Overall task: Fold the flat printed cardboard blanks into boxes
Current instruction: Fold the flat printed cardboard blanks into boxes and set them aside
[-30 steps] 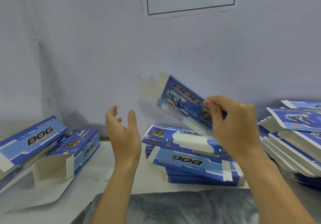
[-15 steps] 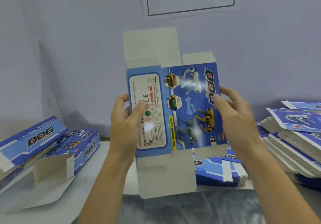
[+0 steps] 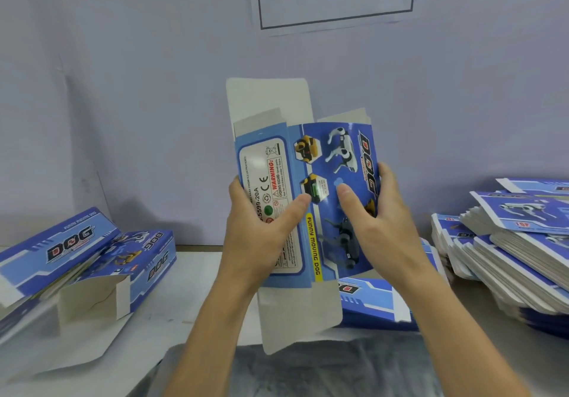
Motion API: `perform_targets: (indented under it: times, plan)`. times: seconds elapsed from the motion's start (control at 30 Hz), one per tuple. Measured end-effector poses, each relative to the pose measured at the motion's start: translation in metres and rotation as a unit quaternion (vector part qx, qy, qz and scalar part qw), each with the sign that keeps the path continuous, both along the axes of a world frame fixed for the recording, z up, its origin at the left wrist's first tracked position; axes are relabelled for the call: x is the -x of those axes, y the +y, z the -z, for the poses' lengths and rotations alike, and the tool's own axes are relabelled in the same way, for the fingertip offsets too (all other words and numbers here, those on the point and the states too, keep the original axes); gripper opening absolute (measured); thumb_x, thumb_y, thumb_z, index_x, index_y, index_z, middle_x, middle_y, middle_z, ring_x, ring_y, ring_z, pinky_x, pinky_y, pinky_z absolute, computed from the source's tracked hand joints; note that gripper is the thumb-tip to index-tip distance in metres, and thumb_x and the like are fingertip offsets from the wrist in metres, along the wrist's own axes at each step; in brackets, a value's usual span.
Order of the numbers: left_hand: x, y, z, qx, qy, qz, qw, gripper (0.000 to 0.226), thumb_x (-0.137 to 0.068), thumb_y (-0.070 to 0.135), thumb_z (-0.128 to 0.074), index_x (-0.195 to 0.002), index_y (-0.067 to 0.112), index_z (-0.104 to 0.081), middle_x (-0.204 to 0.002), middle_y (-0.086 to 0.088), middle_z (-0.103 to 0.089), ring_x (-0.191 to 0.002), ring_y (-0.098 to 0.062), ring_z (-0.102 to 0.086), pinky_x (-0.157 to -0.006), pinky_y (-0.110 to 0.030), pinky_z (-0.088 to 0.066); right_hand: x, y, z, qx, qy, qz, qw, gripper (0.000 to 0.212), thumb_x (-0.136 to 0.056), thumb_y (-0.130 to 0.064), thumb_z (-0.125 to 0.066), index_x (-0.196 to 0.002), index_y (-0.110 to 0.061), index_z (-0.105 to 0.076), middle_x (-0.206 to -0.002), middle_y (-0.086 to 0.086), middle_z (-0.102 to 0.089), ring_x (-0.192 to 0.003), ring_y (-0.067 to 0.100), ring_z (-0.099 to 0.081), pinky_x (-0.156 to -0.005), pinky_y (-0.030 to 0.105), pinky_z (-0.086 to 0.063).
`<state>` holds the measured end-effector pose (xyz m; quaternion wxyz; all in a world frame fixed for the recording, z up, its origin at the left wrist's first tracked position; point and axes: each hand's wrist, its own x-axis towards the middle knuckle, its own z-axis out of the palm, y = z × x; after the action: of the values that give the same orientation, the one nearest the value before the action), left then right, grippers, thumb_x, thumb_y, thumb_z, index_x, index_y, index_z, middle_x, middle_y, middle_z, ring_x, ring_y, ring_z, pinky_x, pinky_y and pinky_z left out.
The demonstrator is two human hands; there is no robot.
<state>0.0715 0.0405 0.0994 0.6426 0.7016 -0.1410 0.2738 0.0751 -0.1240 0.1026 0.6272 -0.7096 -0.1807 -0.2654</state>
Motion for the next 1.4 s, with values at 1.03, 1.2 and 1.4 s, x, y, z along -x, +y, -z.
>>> perform_targets:
  times: [1.03, 1.2, 1.4]
  plan:
    - [0.017, 0.017, -0.025, -0.019, -0.044, 0.083, 0.995, 0.097, -0.067, 0.063, -0.068, -0.15, 0.055, -0.019, -0.137, 0.029, -0.053, -0.118, -0.001, -0.06, -0.102, -0.035, -0.051, 0.012, -0.017, -0.015, -0.024, -0.015, -0.112, 0.993, 0.073, -0.069, -0.071, -0.067, -0.133, -0.072, -0.033, -0.136, -0.031, -0.056, -0.127, -0.008, -0.051, -0.1, 0.016, -0.047]
    - [0.026, 0.006, -0.044, 0.095, -0.115, -0.024, 0.989, 0.024, -0.089, 0.036, -0.051, -0.111, 0.042, -0.059, -0.07, 0.005, -0.057, -0.06, -0.009, -0.057, -0.055, -0.025, -0.047, 0.028, 0.001, -0.028, 0.052, -0.012, -0.157, 0.986, 0.061, -0.081, -0.057, -0.066, -0.114, -0.087, -0.024, -0.114, -0.063, -0.041, -0.106, -0.036, -0.041, -0.074, -0.005, -0.041]
    - [0.034, 0.001, -0.045, 0.08, -0.135, -0.017, 0.987, 0.029, -0.088, 0.015, -0.039, -0.099, 0.03, -0.063, -0.059, -0.012, -0.038, -0.052, -0.019, -0.041, -0.044, -0.024, -0.034, 0.03, 0.006, -0.034, 0.037, -0.118, -0.114, 0.986, 0.058, -0.094, -0.042, -0.059, -0.145, -0.048, -0.031, -0.104, -0.063, -0.043, -0.107, -0.038, -0.035, -0.074, -0.01, -0.034]
